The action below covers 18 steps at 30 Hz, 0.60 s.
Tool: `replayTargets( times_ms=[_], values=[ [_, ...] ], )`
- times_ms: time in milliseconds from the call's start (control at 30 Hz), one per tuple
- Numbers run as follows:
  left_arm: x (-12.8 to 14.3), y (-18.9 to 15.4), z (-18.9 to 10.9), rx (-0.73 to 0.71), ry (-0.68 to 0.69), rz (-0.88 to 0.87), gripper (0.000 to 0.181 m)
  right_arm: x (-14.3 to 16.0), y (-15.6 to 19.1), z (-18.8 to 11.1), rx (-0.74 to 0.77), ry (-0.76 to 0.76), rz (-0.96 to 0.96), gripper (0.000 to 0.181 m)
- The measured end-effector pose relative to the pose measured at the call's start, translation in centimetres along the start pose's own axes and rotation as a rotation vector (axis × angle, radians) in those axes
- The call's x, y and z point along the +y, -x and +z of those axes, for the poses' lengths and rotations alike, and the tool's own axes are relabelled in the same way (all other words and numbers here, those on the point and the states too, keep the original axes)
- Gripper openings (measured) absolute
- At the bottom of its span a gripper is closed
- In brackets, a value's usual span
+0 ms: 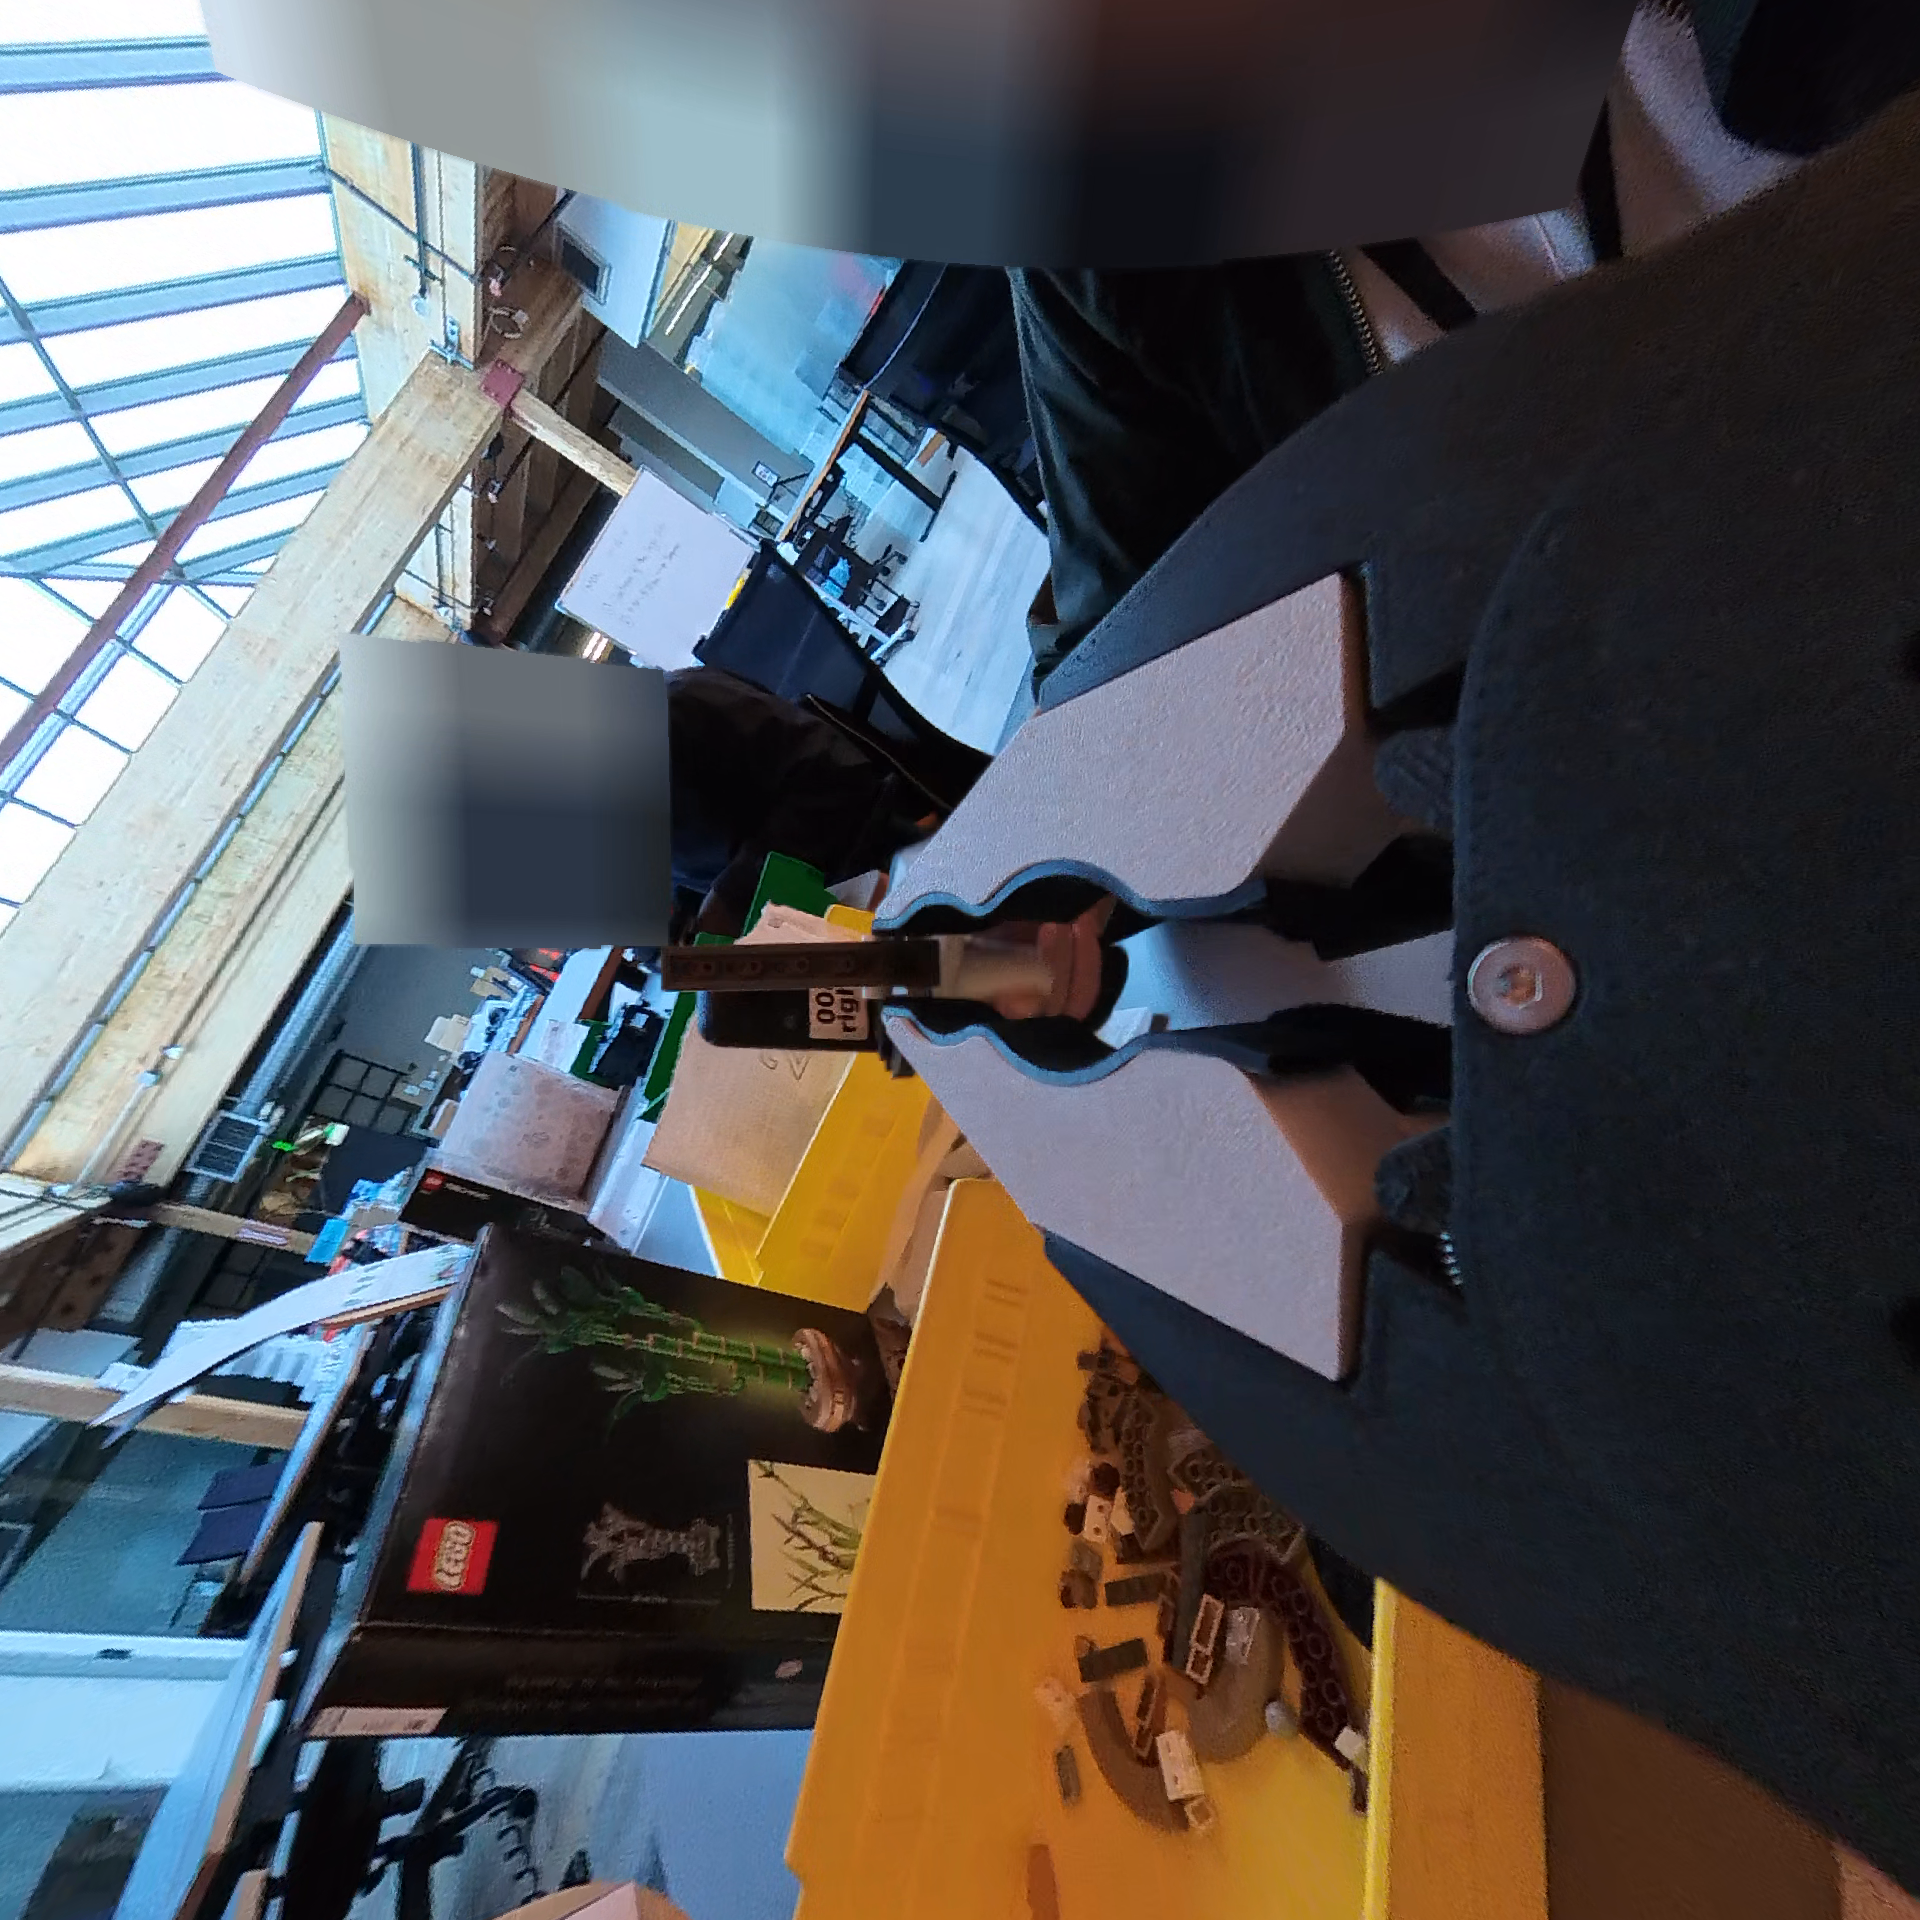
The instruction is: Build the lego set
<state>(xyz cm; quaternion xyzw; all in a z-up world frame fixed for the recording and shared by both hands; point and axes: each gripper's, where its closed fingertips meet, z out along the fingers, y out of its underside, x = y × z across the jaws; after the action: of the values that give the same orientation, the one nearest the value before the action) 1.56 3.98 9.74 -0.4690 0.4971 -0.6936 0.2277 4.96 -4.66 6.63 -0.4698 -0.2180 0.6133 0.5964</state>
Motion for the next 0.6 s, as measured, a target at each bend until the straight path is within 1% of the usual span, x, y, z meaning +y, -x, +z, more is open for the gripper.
replayTargets(
  times_ms=[33,67,100,133,167,200,267,333,400,500,600],
  values=[
    [0.4,0.3,0.2,-0.004,0.022,-0.020,0.009,0.7,-2.8,-0.4,0.175,0.026,-0.034,0.009],
    [0.9,0.6,0.3,-0.012,0.046,-0.043,0.009,1.2,-6.2,-1.5,0.391,0.049,-0.064,0.009],
    [1.5,1.0,0.5,-0.020,0.070,-0.067,0.009,1.7,-8.9,-3.1,0.573,0.066,-0.076,0.013],
    [2.0,1.3,0.7,-0.022,0.091,-0.091,0.009,1.9,-10.4,-4.3,0.683,0.065,-0.067,0.026],
    [2.3,1.5,0.9,-0.015,0.105,-0.113,0.009,1.7,-10.9,-4.8,0.712,0.042,-0.038,0.040],
    [2.7,1.6,1.1,-0.005,0.114,-0.133,0.009,1.2,-10.7,-4.9,0.695,0.001,-0.005,0.045],
    [3.3,1.8,1.6,0.001,0.134,-0.162,0.009,-0.4,-10.1,-5.2,0.659,-0.090,0.020,0.043],
    [4.1,1.9,2.4,0.008,0.154,-0.182,0.009,-1.2,-9.6,-5.5,0.647,-0.129,0.005,0.042],
    [5.2,1.8,3.4,0.026,0.183,-0.212,0.010,-1.2,-8.7,-4.6,0.574,-0.124,0.009,0.040],
    [6.9,1.6,4.7,0.050,0.245,-0.237,0.010,-0.3,-7.2,-2.3,0.430,-0.109,0.068,0.037],
    [8.3,1.5,5.6,0.050,0.295,-0.231,0.010,0.0,-6.9,-1.7,0.399,-0.117,0.099,0.037]
  ],
)
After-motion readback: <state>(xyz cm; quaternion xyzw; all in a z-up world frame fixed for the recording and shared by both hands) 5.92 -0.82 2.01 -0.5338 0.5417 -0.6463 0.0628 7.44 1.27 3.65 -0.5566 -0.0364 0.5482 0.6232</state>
